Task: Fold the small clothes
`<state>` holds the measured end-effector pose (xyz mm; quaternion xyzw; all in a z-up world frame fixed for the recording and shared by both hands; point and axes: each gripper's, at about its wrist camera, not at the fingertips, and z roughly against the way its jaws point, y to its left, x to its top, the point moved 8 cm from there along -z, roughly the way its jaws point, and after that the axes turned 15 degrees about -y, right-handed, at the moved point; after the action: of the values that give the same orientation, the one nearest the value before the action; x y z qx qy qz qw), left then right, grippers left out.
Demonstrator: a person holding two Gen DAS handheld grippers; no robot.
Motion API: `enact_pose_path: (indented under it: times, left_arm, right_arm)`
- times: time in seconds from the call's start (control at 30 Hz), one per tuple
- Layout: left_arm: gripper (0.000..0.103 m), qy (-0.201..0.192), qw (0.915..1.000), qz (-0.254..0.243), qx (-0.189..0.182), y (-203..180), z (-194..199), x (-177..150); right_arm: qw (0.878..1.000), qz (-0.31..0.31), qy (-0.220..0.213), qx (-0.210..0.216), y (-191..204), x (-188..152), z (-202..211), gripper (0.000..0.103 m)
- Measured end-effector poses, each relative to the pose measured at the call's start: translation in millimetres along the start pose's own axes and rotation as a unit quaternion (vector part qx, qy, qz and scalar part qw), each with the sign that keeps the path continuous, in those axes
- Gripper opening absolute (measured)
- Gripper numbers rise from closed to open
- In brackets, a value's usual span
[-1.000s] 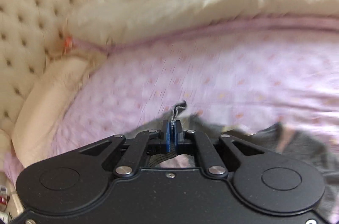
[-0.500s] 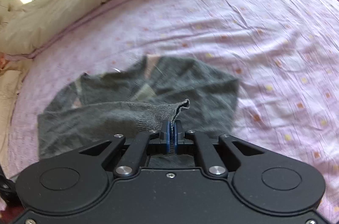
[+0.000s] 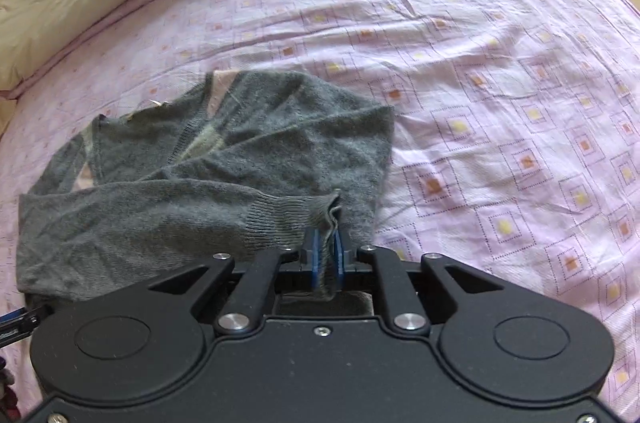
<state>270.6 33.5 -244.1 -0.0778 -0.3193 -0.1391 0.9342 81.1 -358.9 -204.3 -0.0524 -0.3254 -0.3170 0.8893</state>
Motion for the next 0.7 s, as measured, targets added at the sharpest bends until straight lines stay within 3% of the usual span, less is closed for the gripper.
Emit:
enact_pose_path:
  times: [0.03, 0.1, 0.23, 0.3, 0.37, 0.53, 0.7]
  left_arm:
    - [0.083, 0.004, 1.0, 0.001, 0.002, 3.1, 2.8, -1.6]
    - [0.082, 0.009, 0.9999, 0.005, 0.008, 10.1, 10.1, -3.1]
    - [0.082, -0.016, 0.9996, 0.021, 0.007, 21.1, 32.3, 5.0]
    - [0.083, -0.029, 0.9992, 0.026, -0.001, 19.8, 38.8, 14.6]
    - [0.083, -0.037, 0.9987, 0.03, -0.015, 13.1, 39.7, 26.1]
    - [0.083, -0.049, 0.9973, 0.034, -0.044, -14.5, 22.5, 52.0]
    - [0.083, -0.069, 0.996, 0.004, -0.057, -40.2, -3.2, 73.5]
  right_arm:
    - [1.0, -0.001, 0.0, -0.003, -1.0, -0.8, 0.2, 0.035]
    - [1.0, -0.001, -0.008, -0.003, -0.6, -0.7, 2.5, 0.06]
    - [0.999, 0.023, -0.028, 0.007, 11.9, 4.0, 8.6, 0.07]
    - [0.999, 0.035, -0.036, 0.02, 24.0, 6.3, 8.9, 0.087]
    - [0.998, 0.045, -0.039, 0.038, 39.6, 6.8, 6.2, 0.096]
    - [0.994, 0.078, -0.026, 0.071, 81.9, -1.4, -8.4, 0.097]
    - [0.989, 0.102, -0.004, 0.109, 111.9, -14.5, -21.5, 0.098]
